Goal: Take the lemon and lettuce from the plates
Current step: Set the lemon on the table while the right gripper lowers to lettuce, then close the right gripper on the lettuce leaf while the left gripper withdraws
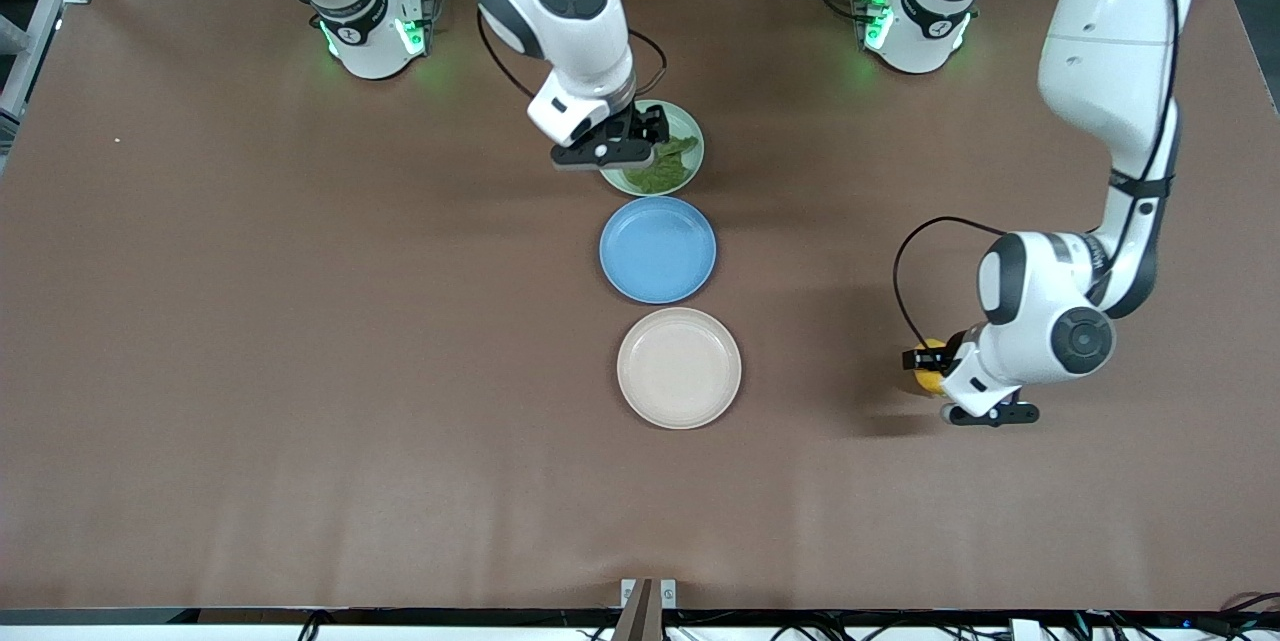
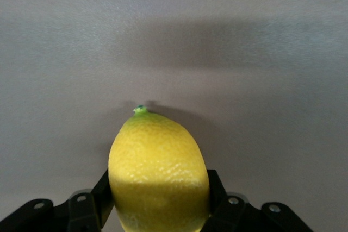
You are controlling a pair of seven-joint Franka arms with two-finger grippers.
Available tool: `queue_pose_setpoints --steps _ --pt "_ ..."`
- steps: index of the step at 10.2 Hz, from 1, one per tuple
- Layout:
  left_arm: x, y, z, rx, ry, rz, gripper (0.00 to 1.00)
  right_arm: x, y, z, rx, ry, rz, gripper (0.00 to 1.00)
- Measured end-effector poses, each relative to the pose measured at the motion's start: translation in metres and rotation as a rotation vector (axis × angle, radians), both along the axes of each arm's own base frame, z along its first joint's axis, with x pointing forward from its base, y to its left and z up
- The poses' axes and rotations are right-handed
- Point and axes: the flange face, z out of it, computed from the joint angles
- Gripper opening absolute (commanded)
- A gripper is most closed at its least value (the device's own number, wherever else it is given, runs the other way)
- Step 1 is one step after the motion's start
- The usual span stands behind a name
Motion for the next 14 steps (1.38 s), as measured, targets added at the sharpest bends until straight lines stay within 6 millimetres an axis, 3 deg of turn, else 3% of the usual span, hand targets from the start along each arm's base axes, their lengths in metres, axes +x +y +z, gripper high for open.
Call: queue_pose_setpoints --steps 1,5,7,10,14 --pt "0.001 0.000 0.001 0.000 -0.003 0.001 0.99 -0.017 0.009 -0.011 0.008 -0.010 -0.015 1.00" --pt "0.006 0.001 0.008 -0.001 -0.024 0.002 1.00 -0.067 0.028 -0.069 0.020 -0.040 -0.056 1.00" --pt "0.014 0.003 0.032 -0.006 -0.057 0.006 1.00 -0.085 0.041 -0.098 0.012 -0.048 -0.065 1.00" --pt "0.019 0.006 0.119 -0.020 -0.112 0.010 1.00 -0.098 0.050 -0.135 -0.002 -0.058 -0.065 1.00" --pt "0.015 0.034 0.252 -0.034 -0.151 0.038 1.00 -0.111 0.057 -0.162 -0.013 -0.065 -0.066 1.00"
